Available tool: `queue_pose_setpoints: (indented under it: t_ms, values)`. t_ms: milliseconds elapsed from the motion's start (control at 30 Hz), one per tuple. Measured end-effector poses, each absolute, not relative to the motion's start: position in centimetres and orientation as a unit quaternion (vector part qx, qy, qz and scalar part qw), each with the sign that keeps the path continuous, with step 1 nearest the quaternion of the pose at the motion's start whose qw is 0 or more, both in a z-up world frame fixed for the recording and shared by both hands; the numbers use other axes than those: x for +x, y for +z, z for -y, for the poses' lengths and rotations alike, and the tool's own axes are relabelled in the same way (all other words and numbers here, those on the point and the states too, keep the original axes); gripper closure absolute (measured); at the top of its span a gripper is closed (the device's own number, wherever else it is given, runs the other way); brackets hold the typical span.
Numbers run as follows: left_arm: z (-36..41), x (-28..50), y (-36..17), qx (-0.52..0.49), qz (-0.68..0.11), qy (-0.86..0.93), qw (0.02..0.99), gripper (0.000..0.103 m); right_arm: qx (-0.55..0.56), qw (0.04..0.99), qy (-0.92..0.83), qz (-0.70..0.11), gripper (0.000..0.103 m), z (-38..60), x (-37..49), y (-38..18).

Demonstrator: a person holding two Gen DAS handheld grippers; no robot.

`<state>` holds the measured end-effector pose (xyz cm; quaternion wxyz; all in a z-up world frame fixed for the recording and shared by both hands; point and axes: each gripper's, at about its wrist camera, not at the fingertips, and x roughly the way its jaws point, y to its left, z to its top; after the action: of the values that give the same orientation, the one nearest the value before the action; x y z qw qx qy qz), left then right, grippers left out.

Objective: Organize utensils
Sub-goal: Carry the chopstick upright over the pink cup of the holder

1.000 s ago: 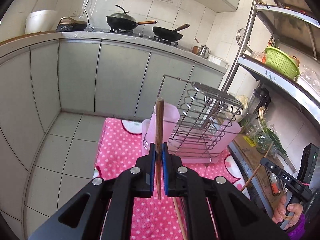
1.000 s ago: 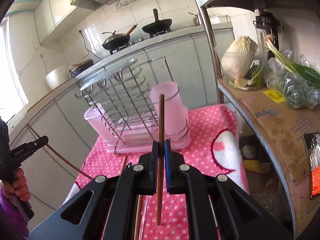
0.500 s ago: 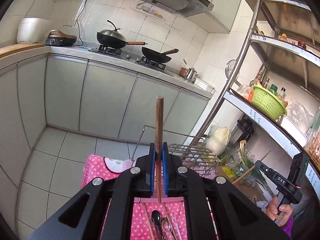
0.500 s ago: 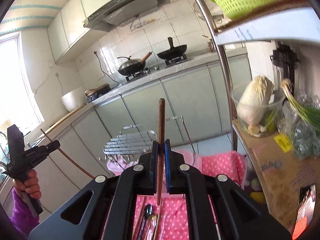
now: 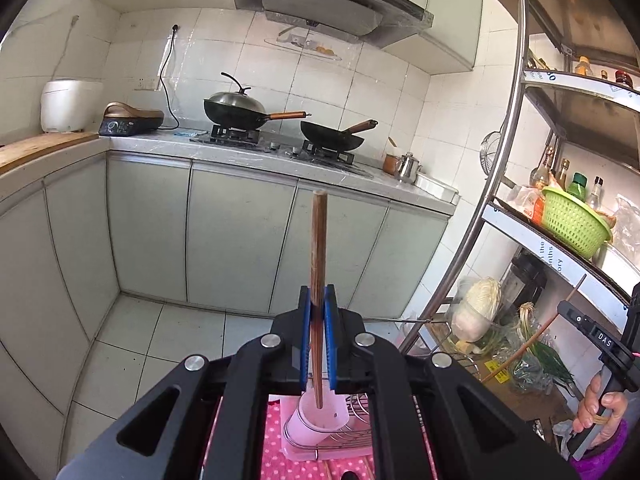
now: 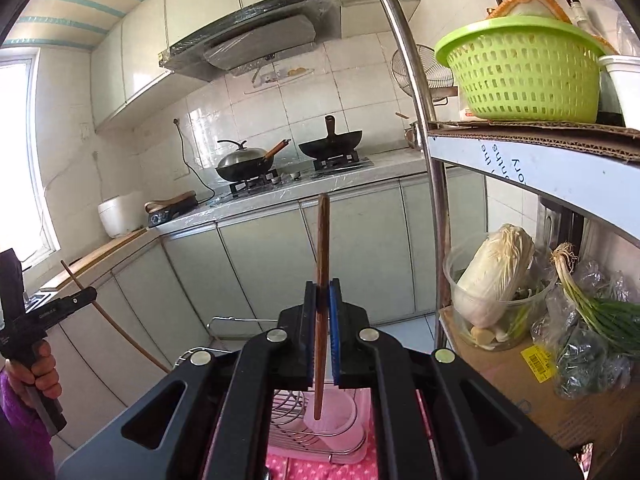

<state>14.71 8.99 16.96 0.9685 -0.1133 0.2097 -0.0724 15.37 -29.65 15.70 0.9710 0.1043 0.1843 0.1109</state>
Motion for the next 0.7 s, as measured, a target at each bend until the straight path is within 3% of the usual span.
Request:
queue_pose_setpoints:
  t_ms: [467,700]
  values:
    - [-6.1,21.7,9.5,-0.085,-0.340,-0.092,0.932,0.097,0.057,0.929,0.112,-0.349,0.097,27.0,22.4,9.4]
    - [-5.3,23.9,6.5,-0.087,-0.381,-0.093,0.916,0.097,0.066,0.915,0.114,-0.382,0.097,26.6,24.4,6.6]
